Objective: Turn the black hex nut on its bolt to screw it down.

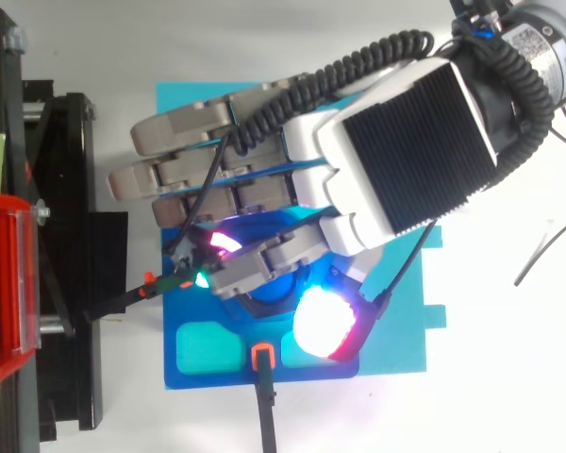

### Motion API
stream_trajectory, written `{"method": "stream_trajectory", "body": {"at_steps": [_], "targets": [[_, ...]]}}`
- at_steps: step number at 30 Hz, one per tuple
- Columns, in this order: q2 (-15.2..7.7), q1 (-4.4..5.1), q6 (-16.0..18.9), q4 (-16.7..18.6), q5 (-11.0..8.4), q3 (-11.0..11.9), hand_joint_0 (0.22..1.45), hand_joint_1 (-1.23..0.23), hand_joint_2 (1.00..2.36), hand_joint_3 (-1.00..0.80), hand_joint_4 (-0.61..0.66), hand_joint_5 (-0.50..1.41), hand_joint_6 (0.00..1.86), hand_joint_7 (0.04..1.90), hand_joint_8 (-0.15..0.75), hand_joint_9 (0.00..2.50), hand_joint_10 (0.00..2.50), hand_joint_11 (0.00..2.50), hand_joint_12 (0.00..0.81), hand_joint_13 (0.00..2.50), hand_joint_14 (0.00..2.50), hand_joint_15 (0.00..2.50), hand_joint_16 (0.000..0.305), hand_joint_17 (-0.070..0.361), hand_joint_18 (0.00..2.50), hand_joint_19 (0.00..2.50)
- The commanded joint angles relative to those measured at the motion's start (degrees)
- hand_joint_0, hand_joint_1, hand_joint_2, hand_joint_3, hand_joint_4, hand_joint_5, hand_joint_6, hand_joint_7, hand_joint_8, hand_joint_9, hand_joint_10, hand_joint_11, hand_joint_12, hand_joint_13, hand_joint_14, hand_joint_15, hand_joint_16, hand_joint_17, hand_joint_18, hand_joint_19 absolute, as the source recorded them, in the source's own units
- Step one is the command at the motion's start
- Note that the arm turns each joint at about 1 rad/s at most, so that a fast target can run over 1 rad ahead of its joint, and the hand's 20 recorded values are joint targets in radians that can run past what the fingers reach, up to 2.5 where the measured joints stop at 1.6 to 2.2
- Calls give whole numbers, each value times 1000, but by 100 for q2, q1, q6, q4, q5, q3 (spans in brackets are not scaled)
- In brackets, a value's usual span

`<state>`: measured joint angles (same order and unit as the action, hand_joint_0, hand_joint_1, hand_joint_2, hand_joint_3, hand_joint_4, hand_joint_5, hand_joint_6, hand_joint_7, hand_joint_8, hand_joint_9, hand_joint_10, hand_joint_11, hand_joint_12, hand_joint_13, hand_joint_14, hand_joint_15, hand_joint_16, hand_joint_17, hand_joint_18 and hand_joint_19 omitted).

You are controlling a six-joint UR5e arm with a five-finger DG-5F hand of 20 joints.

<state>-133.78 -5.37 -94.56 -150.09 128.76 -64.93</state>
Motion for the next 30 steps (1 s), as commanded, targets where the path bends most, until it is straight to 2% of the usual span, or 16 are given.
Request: {"method": "stream_trajectory", "body": {"at_steps": [1, 6, 7, 11, 13, 15, 18, 19, 21, 22, 23, 26, 28, 30], "targets": [[1, -69, 7, 68, 123, -2, 456, -238, 1000, -500, 136, -17, 501, 1436, 220, 792, 1, 55, 325, 395, 0, 0, 44, 100, 241, 151], [1, -148, 25, 112, 272, 16, 455, -238, 1000, -500, 136, -22, 501, 1418, 216, 793, 2, 48, 325, 399, 0, 0, 44, 100, 242, 151], [1, -157, 51, 86, 325, 77, 456, -238, 1000, -500, 132, -22, 501, 1403, 216, 794, 0, 48, 325, 398, 0, 0, 44, 100, 243, 158], [1, -148, 174, -29, 369, 253, 455, -238, 1000, -500, 139, -29, 502, 1346, 218, 796, 0, 49, 326, 398, 0, 0, 44, 100, 246, 151], [1, -95, 333, -266, 342, 455, 455, -238, 1000, -500, 139, -32, 502, 1315, 217, 798, 1, 53, 326, 399, 0, 0, 44, 100, 246, 151], [1, -78, 403, -398, 334, 534, 455, -238, 1000, -500, 143, -34, 503, 1288, 219, 799, 0, 58, 325, 399, 0, 0, 44, 100, 245, 151], [1, 10, 508, -635, 193, 631, 456, -238, 1000, -500, 151, -37, 503, 1244, 213, 795, 0, 52, 322, 403, 0, 0, 44, 100, 247, 146], [10, 89, 508, -723, 8, 649, 455, -239, 1000, -500, 155, -38, 503, 1235, 216, 796, 1, 52, 320, 402, 0, 0, 44, 100, 246, 141], [1, 177, 500, -749, -150, 649, 455, -238, 1000, -500, 155, -40, 503, 1209, 219, 800, 0, 46, 319, 402, 0, 0, 44, 100, 246, 145], [1, 203, 500, -749, -185, 649, 456, -239, 1000, -500, 157, -40, 504, 1210, 217, 799, 2, 47, 318, 401, 0, 0, 44, 100, 247, 142], [1, 282, 482, -758, -255, 658, 456, -239, 1000, -500, 155, -41, 504, 1202, 217, 797, 0, 47, 318, 400, 0, 0, 44, 100, 246, 142], [1, 362, 456, -785, -334, 649, 456, -239, 1000, -500, 164, -43, 504, 1177, 217, 798, 0, 52, 317, 401, 0, 0, 44, 100, 245, 135], [1, 467, 403, -855, -466, 605, 456, -238, 1000, -500, 162, -45, 504, 1161, 215, 799, 0, 47, 317, 400, 0, 0, 44, 100, 247, 147], [1, 511, 377, -864, -528, 570, 456, -239, 1000, -500, 170, -47, 504, 1148, 215, 798, 0, 51, 317, 400, 0, 0, 44, 100, 248, 141]]}}
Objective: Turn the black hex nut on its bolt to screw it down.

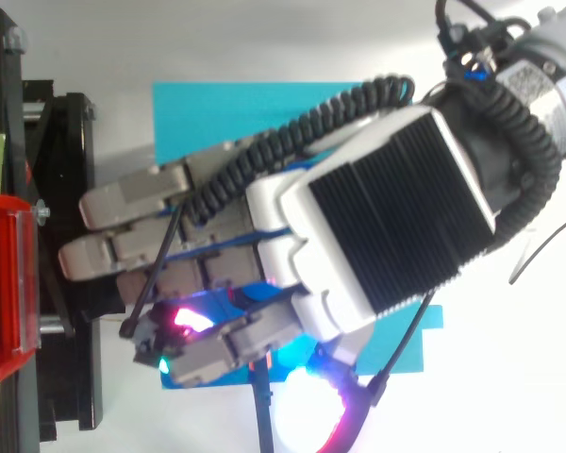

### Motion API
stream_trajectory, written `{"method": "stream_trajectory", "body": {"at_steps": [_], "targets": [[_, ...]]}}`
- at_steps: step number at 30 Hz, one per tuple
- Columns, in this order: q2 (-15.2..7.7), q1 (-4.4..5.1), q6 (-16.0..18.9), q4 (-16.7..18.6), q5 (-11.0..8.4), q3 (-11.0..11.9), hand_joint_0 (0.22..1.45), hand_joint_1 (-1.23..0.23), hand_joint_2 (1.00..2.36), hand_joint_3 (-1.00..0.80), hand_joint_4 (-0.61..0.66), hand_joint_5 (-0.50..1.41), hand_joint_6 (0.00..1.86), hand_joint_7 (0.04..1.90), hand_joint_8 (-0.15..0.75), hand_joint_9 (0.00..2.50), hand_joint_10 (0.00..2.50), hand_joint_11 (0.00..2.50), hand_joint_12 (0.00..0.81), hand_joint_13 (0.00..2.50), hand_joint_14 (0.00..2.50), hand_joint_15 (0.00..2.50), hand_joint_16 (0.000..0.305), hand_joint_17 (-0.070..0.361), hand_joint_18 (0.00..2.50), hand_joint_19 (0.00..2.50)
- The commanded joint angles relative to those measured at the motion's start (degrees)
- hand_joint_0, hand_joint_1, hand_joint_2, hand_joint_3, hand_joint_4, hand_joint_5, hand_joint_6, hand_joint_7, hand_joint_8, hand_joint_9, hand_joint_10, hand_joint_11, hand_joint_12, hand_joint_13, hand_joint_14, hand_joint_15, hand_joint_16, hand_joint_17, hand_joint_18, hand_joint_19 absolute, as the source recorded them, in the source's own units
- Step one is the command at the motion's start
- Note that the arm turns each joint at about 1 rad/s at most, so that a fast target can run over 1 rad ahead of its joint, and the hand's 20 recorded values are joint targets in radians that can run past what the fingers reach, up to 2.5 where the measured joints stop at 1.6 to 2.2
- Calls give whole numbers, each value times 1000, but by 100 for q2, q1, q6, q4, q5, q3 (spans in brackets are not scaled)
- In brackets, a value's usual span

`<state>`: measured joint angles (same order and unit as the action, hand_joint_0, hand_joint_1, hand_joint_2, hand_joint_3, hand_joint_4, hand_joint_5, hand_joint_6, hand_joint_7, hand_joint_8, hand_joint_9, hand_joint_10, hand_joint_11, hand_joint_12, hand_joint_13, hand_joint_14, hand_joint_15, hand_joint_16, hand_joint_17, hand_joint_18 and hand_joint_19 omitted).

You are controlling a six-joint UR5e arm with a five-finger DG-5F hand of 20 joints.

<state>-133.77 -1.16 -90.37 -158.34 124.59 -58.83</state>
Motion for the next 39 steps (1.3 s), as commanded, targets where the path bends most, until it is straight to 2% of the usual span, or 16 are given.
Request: {"method": "stream_trajectory", "body": {"at_steps": [1, 2, 6, 10, 15, 17, 19, 24, 28, 39], "targets": [[0, 107, -69, -30, -155, -67, 456, -238, 1000, -500, 168, -47, 504, 1138, 216, 797, 1, 53, 317, 400, 0, 0, 44, 100, 248, 141], [0, 177, -121, 14, -243, -181, 456, -238, 1000, -500, 169, -48, 504, 1132, 216, 796, 0, 45, 317, 400, 0, 0, 44, 100, 247, 141], [0, 274, -157, 181, -366, -348, 456, -238, 1000, -500, 175, -51, 504, 1094, 214, 791, 0, 49, 320, 389, 0, 0, 44, 100, 237, 142], [0, 318, -157, 348, -401, -427, 457, -237, 1000, -500, 187, -59, 504, 1023, 208, 759, 0, 41, 326, 347, 0, 0, 45, 101, 208, 148], [-9, 326, -201, 242, -383, -427, 457, -236, 1000, -500, 179, -62, 504, 994, 202, 732, 0, 20, 327, 318, 0, 0, 46, 102, 180, 152], [-9, 300, -253, 172, -357, -427, 457, -235, 1000, -500, 174, -61, 504, 1002, 204, 731, 0, 21, 327, 318, 0, 0, 45, 102, 176, 147], [0, 274, -341, 119, -313, -427, 465, -237, 1000, -500, 123, -46, 504, 1166, 199, 721, 0, 22, 323, 292, 0, 0, 44, 100, 137, 138], [0, 230, -438, 14, -164, -427, 470, -242, 1000, -500, 94, -28, 502, 1363, 202, 712, 0, 29, 323, 267, 0, 0, 44, 100, 117, 135], [0, 168, -535, 22, -128, -427, 470, -242, 1000, -500, 98, -23, 501, 1416, 201, 709, 0, 22, 325, 264, 0, 0, 44, 100, 109, 135], [0, 98, -860, 5, -102, -427, 467, -243, 1000, -500, 98, -18, 501, 1445, 204, 716, 0, 24, 330, 267, 0, 0, 45, 101, 113, 140]]}}
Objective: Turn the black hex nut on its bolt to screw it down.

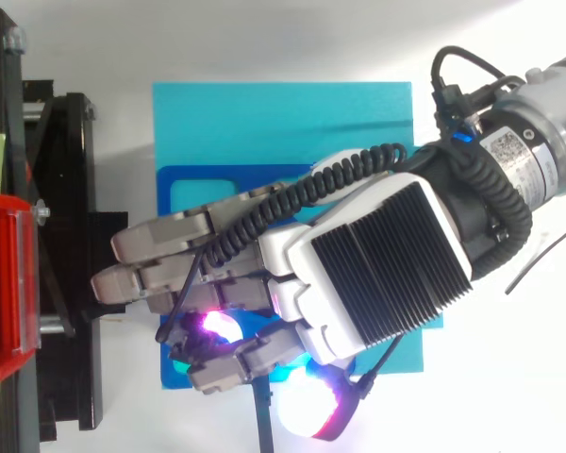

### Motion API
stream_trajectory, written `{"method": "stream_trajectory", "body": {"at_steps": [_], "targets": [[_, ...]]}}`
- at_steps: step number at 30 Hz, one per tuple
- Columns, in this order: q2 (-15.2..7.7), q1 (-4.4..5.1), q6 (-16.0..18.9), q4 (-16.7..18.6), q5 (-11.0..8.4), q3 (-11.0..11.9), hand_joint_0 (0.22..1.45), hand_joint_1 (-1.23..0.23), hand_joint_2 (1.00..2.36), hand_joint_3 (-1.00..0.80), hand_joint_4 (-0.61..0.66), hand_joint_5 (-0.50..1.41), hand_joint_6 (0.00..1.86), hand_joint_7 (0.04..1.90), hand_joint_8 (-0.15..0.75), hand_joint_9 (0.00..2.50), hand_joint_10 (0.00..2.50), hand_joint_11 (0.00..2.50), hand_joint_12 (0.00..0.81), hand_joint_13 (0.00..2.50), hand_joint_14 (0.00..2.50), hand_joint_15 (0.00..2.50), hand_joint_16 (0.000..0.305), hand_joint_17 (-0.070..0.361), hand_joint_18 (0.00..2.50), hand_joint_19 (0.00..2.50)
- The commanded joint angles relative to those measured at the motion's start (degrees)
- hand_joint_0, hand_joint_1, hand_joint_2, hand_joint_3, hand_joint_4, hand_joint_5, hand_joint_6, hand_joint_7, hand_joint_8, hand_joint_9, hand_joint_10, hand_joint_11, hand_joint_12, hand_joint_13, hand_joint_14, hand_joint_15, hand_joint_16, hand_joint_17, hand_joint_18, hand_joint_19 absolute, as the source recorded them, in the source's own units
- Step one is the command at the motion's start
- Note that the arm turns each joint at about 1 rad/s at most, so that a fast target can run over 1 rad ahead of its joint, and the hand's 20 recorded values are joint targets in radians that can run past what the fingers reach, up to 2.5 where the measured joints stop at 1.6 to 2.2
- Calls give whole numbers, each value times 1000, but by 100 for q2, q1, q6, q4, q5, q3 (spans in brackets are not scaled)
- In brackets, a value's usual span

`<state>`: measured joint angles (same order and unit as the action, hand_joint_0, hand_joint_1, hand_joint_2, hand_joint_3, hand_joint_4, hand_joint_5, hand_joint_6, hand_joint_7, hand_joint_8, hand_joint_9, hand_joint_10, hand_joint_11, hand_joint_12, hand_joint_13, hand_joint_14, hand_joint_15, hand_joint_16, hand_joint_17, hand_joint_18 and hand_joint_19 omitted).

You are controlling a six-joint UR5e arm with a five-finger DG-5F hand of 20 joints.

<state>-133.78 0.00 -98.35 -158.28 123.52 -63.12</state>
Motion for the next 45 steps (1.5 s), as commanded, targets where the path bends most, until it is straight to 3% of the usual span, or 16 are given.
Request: {"method": "stream_trajectory", "body": {"at_steps": [1, 14, 39, 45], "targets": [[1, -26, -70, -1, 5, 2, 466, -243, 1000, -500, 96, -17, 500, 1454, 206, 715, 0, 24, 330, 267, 0, 0, 45, 101, 114, 142], [1, -105, -184, 87, 5, -7, 464, -237, 1000, -500, 108, -15, 500, 1483, 209, 724, 0, 20, 339, 277, 0, 0, 45, 102, 128, 155], [1, -202, -184, 236, 146, 2, 460, -232, 1000, -500, 122, -18, 500, 1456, 217, 729, 0, 32, 359, 292, 0, 0, 46, 104, 159, 181], [1, -263, -184, 394, 225, 2, 460, -233, 1000, -500, 116, -21, 501, 1446, 217, 729, 0, 21, 370, 299, 0, 0, 46, 104, 163, 190]]}}
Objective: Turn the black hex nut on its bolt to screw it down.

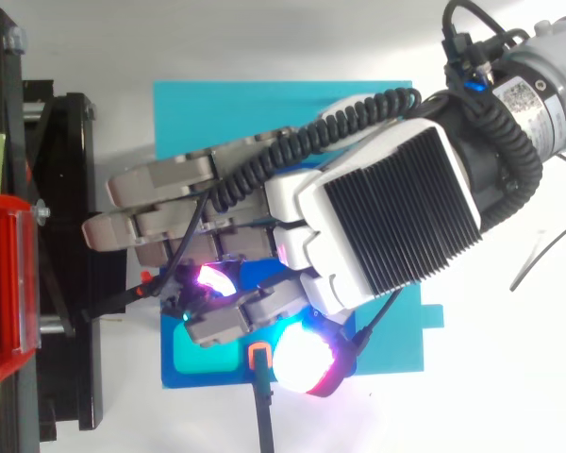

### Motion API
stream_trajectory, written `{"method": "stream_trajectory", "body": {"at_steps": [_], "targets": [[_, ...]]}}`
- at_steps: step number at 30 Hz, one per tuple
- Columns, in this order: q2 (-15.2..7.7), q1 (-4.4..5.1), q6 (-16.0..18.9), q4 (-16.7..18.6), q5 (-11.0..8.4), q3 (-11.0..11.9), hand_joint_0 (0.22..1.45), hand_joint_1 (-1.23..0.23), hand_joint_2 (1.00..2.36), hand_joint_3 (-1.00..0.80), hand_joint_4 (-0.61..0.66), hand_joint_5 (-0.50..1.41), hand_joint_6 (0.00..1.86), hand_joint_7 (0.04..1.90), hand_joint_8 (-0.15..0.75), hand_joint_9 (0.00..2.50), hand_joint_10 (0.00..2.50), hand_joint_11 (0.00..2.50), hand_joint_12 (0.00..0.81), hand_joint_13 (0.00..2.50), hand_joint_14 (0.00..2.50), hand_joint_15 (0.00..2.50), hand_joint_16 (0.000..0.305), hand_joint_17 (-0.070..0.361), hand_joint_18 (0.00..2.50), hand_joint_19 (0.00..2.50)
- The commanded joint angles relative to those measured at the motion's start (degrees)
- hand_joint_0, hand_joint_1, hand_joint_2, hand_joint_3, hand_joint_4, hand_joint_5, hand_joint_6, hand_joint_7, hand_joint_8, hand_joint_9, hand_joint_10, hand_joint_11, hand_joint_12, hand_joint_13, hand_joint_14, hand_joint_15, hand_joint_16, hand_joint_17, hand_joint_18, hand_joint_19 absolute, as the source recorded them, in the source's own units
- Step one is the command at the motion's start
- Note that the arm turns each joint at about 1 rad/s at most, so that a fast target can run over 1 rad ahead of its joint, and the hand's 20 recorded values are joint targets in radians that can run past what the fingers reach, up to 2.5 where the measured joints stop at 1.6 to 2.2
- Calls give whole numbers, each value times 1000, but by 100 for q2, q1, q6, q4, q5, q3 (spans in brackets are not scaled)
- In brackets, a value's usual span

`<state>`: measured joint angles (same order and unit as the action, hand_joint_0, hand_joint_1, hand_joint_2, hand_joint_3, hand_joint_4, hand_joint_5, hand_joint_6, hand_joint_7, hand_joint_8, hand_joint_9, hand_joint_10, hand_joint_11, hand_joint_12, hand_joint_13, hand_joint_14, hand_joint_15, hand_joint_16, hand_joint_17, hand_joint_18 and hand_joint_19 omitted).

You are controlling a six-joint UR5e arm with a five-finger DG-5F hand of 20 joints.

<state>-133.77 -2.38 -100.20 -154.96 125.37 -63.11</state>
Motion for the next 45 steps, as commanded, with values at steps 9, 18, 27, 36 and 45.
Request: {"method": "stream_trajectory", "body": {"at_steps": [9, 18, 27, 36, 45], "targets": [[0, -148, 0, 168, 154, 0, 459, -234, 1000, -500, 127, -23, 501, 1429, 216, 726, 0, 20, 373, 299, 0, 0, 46, 104, 166, 196], [0, -148, 18, 168, 277, 71, 459, -254, 1000, -500, 134, -36, 502, 1323, 215, 727, 0, 24, 364, 304, 0, 0, 46, 104, 172, 173], [0, 159, 35, 1, -188, 202, 433, -398, 1000, -500, 154, -38, 503, 1302, 222, 725, 0, 25, 362, 283, 0, 0, 49, 110, 164, 143], [-175, 353, 44, -26, -347, 202, 377, -704, 1000, -500, 223, -50, 501, 1303, 235, 693, 0, 51, 366, 233, 0, 0, 53, 119, 123, 103], [-167, 309, 44, -34, -206, 238, 374, -548, 1000, -500, 230, -49, 502, 1270, 243, 698, 1, 42, 382, 242, 0, 0, 54, 121, 142, 146]]}}
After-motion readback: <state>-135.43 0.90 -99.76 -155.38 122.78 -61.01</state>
